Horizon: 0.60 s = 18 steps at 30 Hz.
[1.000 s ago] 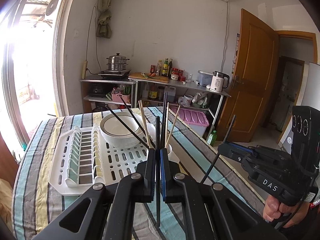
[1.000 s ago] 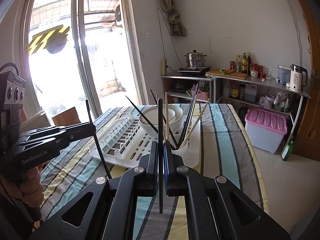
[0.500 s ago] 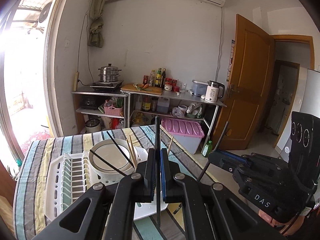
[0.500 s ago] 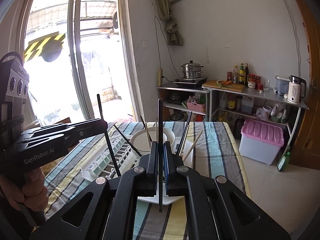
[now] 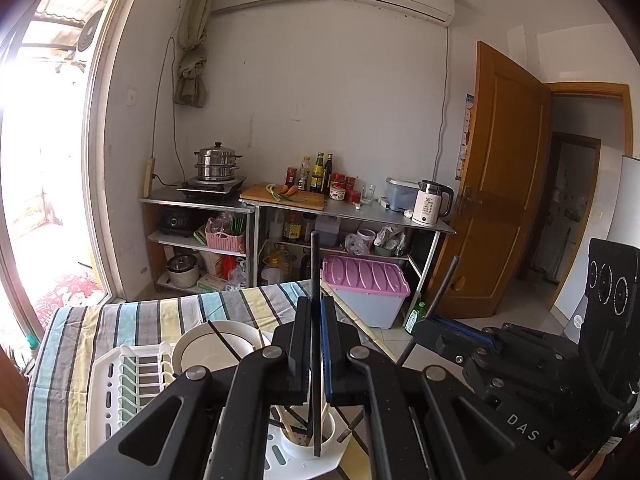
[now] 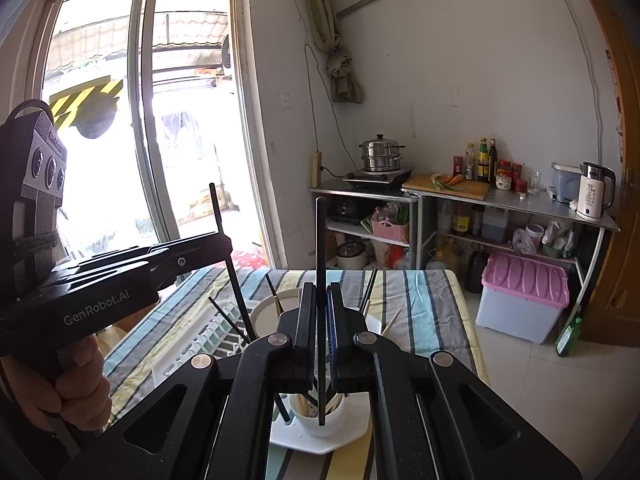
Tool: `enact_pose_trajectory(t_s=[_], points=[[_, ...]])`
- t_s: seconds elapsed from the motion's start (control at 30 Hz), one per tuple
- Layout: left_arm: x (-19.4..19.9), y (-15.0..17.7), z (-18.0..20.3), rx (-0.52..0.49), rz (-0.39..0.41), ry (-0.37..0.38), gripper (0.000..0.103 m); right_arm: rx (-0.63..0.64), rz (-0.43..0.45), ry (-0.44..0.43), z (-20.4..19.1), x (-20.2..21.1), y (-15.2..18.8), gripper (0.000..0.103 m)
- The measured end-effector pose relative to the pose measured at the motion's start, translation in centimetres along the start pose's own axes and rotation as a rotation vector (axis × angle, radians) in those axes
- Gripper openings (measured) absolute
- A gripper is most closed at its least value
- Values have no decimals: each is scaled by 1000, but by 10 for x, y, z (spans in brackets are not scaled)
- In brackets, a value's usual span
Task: Organize utensils
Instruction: 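Lower the black chopsticks into the white cup and open both tools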
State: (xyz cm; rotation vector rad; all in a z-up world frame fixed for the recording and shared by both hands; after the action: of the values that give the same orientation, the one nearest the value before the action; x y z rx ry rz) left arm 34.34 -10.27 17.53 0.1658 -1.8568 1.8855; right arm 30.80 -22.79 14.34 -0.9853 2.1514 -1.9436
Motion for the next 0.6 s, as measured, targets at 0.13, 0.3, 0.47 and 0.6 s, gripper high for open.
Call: enact_pose_trajectory(t_s=[0.13,0.3,0.47,0.6], points=[[-11,-4,2,-5,10,2,4,-4,-2,-3,4,-10,-3,5],[-29,2,2,0,-5,13,4,-16,-29,-2,11,-26,5,5],[-46,20,0,1,-43,15,4,-37,-67,0,21,-39,20,5],[-57,33,-3,2,-71,10,4,-51,-90,-1,25,-47,30,5]])
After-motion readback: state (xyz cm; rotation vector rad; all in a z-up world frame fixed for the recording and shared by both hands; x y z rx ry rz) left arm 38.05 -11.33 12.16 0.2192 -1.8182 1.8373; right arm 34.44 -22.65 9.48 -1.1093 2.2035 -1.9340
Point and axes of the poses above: each gripper's, at about its wrist camera, not at the fingertips, and x roughly against the way its jaws point, z to its right, y to its underside, the point moved 6 cm from there along -x, roughly the way its jaws point, and after that the axes turned 10 degrees about -y, right-handed, at the moved point
